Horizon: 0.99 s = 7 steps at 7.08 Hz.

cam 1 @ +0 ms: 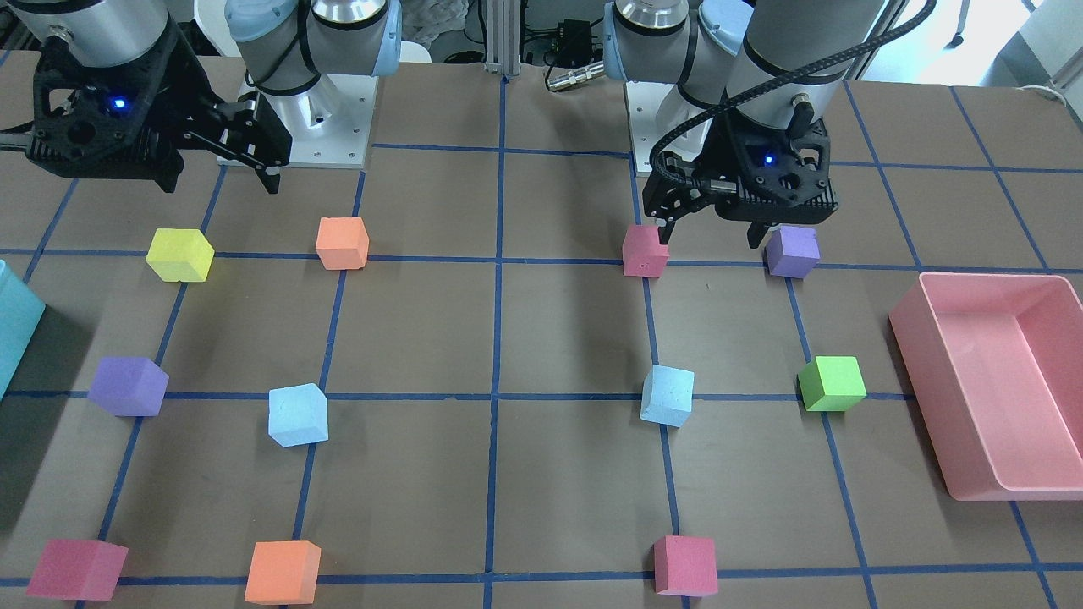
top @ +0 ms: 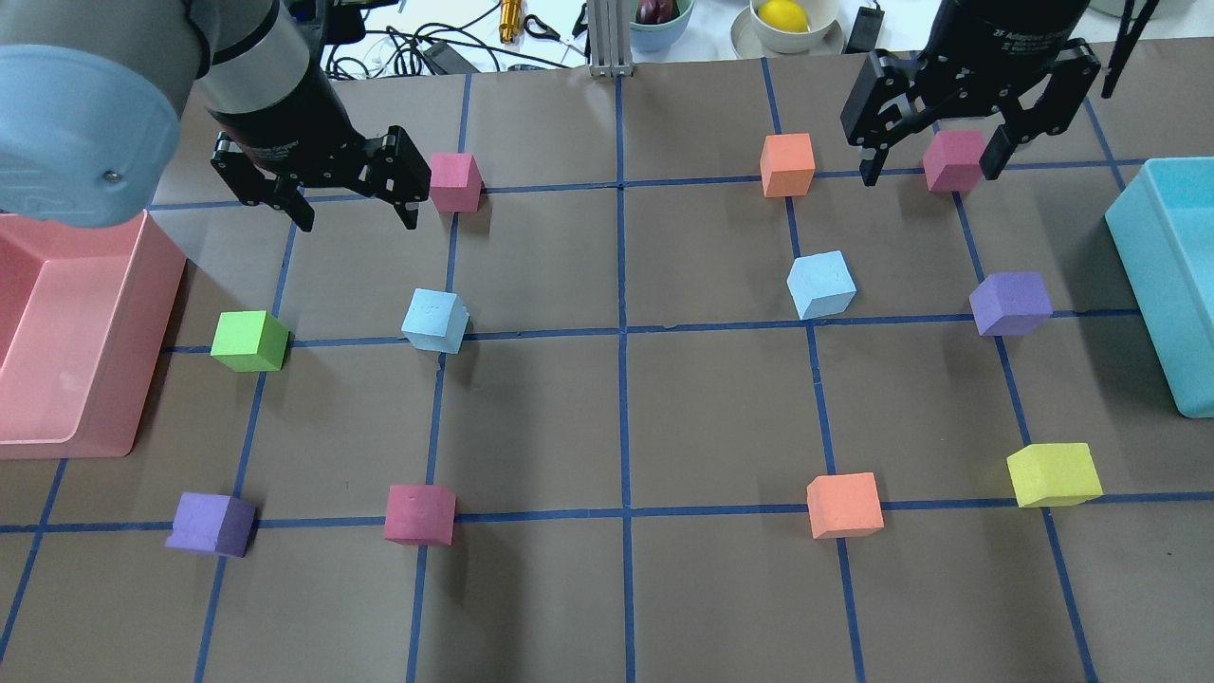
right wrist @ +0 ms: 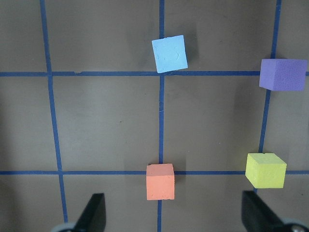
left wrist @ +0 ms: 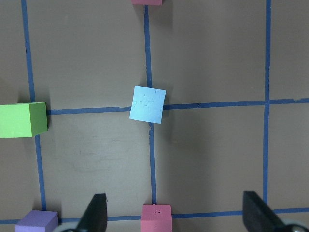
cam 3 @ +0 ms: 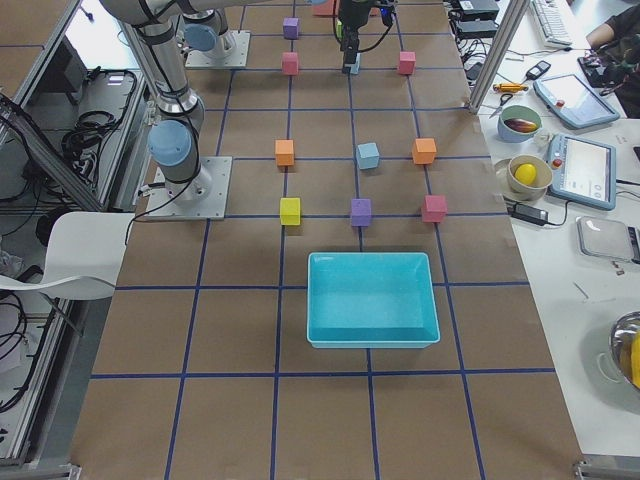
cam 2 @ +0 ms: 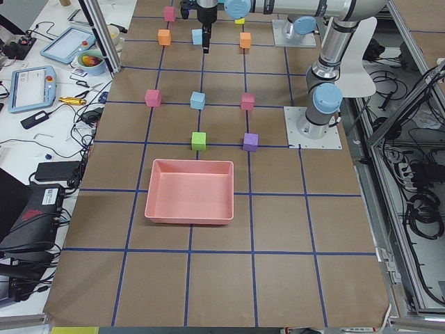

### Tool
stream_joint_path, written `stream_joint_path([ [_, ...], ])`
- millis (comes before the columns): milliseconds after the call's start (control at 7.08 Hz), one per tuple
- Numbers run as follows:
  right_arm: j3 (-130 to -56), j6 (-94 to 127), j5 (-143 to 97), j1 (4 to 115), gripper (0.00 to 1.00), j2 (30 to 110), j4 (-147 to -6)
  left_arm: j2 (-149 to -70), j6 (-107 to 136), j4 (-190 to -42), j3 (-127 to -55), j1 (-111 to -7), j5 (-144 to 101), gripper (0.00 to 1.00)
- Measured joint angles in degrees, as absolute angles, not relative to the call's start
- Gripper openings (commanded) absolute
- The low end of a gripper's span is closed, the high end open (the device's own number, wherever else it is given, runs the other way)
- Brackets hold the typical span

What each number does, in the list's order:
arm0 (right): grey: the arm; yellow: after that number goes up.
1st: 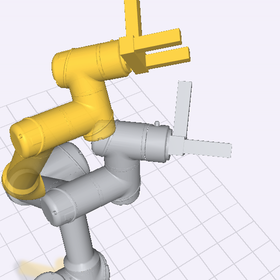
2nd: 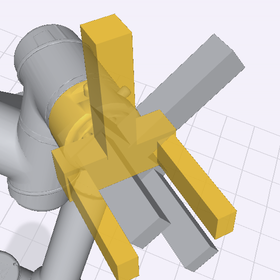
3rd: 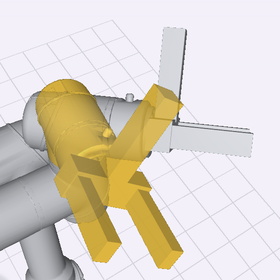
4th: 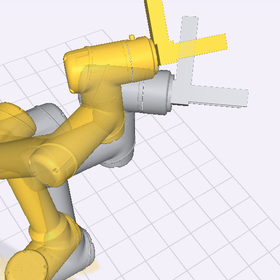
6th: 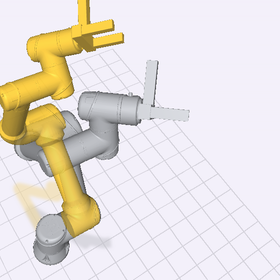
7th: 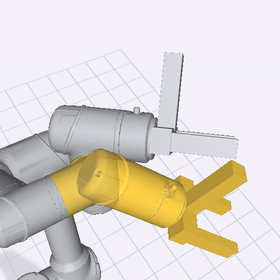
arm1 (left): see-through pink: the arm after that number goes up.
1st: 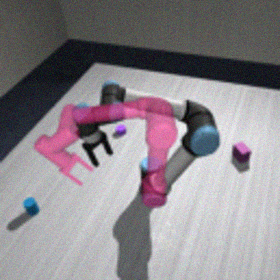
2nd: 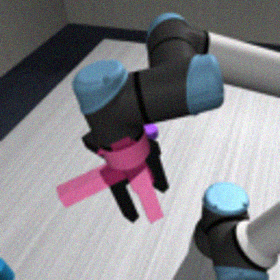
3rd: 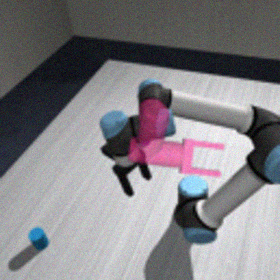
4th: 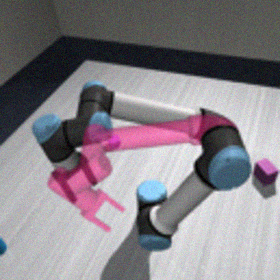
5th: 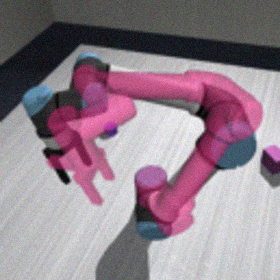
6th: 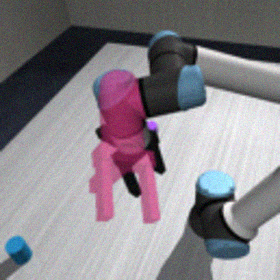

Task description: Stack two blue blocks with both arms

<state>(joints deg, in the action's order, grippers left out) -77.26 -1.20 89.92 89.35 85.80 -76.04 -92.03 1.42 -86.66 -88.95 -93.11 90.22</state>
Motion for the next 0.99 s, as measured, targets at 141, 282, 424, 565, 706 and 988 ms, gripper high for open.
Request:
stream_joint_path([
  [141,-78.1,-1.11,89.9,89.4,1.0,85.84,-76.78,-92.03,1.39,-86.64,-88.96,-93.11,90.19,1.0],
  [282,-79.93,-1.04,89.93,89.47,1.0,86.2,-78.1,-92.07,1.35,-86.62,-89.0,-93.13,90.18,1.0],
  [424,-80.95,-1.06,90.05,89.54,1.0,86.38,-78.68,-92.08,1.33,-86.64,-89.0,-93.15,90.18,1.0],
  [565,-81.33,-1.07,90.06,89.62,1.0,86.47,-78.9,-92.06,1.32,-86.65,-89.0,-93.16,90.21,1.0],
  [706,-81.43,-1.06,90.05,89.68,1.0,86.5,-78.97,-92.05,1.32,-86.64,-89.01,-93.16,90.25,1.0],
  [988,-81.55,-1.29,89.99,89.68,1.0,85.6,-79.23,-92.06,1.26,-86.58,-89.03,-93.15,90.23,1.0],
])
